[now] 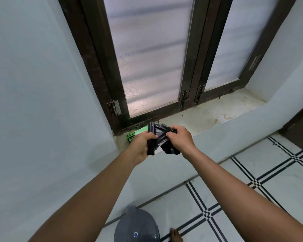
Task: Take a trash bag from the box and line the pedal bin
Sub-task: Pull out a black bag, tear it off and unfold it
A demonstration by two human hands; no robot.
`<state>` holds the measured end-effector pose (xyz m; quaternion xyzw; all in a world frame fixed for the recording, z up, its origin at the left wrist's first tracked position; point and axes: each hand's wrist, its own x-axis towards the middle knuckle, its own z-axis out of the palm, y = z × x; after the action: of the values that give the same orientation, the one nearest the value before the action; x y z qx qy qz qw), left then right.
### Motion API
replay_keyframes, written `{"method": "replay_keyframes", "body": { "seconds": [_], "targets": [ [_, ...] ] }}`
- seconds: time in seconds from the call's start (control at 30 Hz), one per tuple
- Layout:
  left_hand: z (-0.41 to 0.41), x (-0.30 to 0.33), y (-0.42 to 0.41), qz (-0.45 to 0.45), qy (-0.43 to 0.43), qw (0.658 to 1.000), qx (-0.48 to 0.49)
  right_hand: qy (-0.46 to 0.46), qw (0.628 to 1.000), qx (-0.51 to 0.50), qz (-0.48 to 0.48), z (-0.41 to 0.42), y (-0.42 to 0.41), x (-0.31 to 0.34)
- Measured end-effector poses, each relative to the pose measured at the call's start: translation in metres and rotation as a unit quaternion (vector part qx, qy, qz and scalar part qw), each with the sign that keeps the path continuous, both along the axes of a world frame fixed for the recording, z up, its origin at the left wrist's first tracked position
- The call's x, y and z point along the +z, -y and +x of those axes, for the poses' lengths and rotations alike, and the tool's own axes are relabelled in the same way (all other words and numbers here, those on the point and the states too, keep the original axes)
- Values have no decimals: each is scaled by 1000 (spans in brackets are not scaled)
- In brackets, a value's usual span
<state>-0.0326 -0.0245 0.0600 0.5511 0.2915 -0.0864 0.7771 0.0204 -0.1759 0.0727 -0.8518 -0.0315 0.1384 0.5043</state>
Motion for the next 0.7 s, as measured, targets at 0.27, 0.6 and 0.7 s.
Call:
{"method": "replay_keyframes", "body": {
  "seconds": [0.27,0.6,0.7],
  "targets": [
    [-1,8,3,-61,-4,997,38,-40,995,-15,89,-1,2,2],
    [-3,8,0,-57,-5,997,61,-22,998,4,52,0,6,6],
    [-3,7,-3,-53,-4,997,58,-33,998,25,51,-1,9,12]
  ]
}}
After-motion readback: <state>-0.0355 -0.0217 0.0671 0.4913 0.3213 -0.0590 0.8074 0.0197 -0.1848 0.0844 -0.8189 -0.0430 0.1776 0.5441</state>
